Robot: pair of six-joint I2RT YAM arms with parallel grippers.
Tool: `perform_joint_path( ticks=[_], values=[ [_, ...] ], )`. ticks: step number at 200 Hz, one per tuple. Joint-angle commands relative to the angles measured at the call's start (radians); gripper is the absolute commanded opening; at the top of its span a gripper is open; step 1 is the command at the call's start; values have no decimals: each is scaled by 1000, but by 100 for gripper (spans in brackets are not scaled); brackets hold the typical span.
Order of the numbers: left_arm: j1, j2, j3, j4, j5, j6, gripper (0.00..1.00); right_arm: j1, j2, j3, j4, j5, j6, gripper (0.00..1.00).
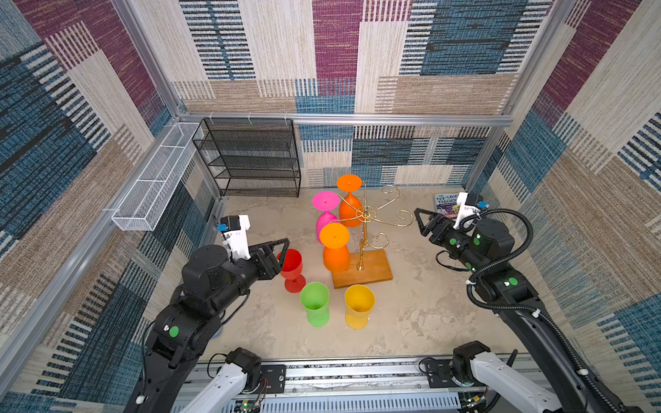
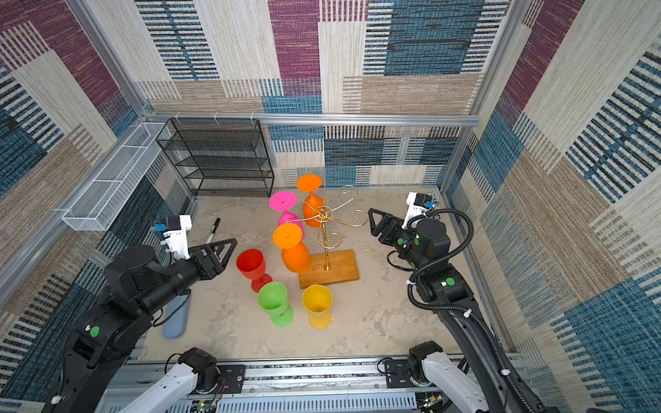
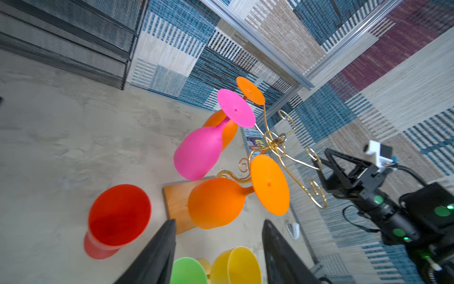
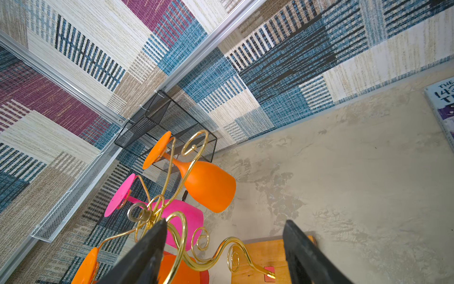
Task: Take the wine glass off the wine glass rack
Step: 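Open the left gripper and move it toward the lower orange glass on the rack, then close the left gripper on the orange glass's foot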
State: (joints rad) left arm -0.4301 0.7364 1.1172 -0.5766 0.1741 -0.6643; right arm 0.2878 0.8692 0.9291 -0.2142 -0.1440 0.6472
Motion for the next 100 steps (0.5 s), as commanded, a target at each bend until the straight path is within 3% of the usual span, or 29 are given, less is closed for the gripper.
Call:
perform_joint_path(
  ticks=[1,31,100],
  values=[
    [3,42,-70,228,235,-225,58,1,1,-2,43,-19,17,76],
    [11,94,-184,475,354,-397,59,0,-14,-2,32,-12,12,76],
    [12,191,-242,642,457,-511,55,0,-21,-14,37,-12,16,76]
  ],
)
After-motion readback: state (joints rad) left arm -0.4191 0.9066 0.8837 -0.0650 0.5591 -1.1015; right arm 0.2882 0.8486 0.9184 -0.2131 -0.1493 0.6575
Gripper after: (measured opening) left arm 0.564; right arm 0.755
